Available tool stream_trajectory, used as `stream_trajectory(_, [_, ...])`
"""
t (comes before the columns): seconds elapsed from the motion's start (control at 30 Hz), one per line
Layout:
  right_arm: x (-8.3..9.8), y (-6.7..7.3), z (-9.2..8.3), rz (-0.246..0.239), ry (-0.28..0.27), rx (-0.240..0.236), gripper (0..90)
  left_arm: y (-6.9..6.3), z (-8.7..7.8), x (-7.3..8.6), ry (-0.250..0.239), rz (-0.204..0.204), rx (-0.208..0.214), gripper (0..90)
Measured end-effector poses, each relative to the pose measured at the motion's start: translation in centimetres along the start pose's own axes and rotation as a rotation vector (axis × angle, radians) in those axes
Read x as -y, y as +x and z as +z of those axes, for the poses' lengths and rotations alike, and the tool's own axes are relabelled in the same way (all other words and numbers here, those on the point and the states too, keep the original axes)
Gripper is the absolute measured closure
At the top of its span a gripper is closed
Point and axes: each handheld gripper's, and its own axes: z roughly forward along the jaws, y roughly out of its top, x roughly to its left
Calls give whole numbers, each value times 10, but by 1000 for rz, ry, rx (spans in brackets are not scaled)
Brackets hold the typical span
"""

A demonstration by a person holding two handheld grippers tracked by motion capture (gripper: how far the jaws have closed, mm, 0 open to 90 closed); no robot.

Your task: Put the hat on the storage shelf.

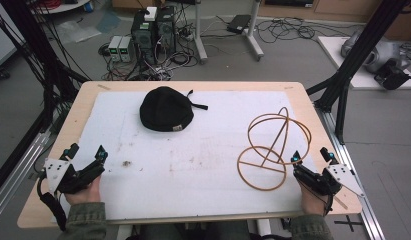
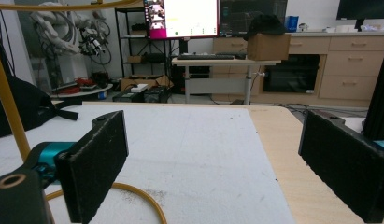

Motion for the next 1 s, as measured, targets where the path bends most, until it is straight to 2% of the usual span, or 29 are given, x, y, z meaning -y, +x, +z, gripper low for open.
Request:
stream_trajectory(0.17, [0, 0, 0, 2, 3, 1, 74, -2, 2, 0, 3, -3, 16, 167])
stream_trajectory(0.27, [0, -1, 0, 3, 2, -1, 73, -3, 4, 0, 3, -31, 30, 167])
stream_trajectory(0.47, [0, -1, 0, 8, 4, 1, 74, -9, 9, -2, 5, 4, 44, 167])
stream_trajectory(0.6, [1, -2, 0, 12, 9, 3, 74, -14, 16, -5, 15, 25, 68, 167])
stream_trajectory(0.77, [0, -2, 0, 10, 3, 9, 74, -22, 25, -8, 26, 42, 101, 167])
stream_trajectory(1.0, [1, -4, -2, 5, 5, 14, 74, -29, 32, -9, 37, 44, 139, 166])
